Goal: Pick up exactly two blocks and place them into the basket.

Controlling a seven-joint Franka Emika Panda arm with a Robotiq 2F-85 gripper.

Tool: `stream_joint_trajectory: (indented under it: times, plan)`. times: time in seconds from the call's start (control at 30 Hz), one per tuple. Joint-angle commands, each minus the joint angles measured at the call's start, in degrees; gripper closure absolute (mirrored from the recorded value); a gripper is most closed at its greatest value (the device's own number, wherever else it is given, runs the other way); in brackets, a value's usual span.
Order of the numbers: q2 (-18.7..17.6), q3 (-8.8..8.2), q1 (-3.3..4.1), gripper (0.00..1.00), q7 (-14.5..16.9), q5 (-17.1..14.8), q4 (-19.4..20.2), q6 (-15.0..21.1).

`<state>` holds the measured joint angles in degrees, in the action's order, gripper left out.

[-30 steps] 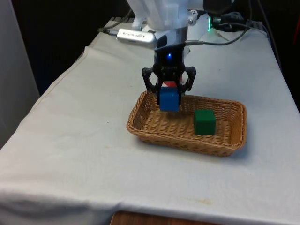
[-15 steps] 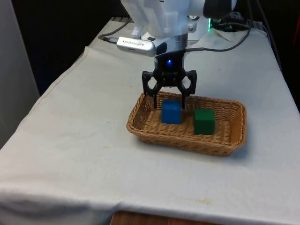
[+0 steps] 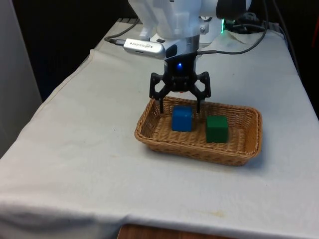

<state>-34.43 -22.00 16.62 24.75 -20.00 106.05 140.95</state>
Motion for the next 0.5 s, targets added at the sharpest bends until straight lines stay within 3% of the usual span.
stream_joint_trajectory:
  times: [0.0, 0.17, 0.2, 0.23, 0.27, 0.47]
  plan:
    - [1.32, -0.4, 0.34, 0.0, -0.17, 0.34, 0.74, -0.46]
    - [4.81, -0.97, 0.92, 0.0, -0.4, 1.15, 3.44, -1.26]
    - [5.5, -0.97, 0.92, 0.0, -0.46, 1.38, 4.07, -1.26]
    - [5.21, -0.46, 0.4, 0.0, 0.0, 0.92, 3.55, -1.43]
    - [6.13, -0.97, 0.92, 0.0, -0.46, 1.6, 4.7, -1.2]
    - [11.46, -0.97, 1.09, 0.0, -0.69, 3.27, 9.68, -1.2]
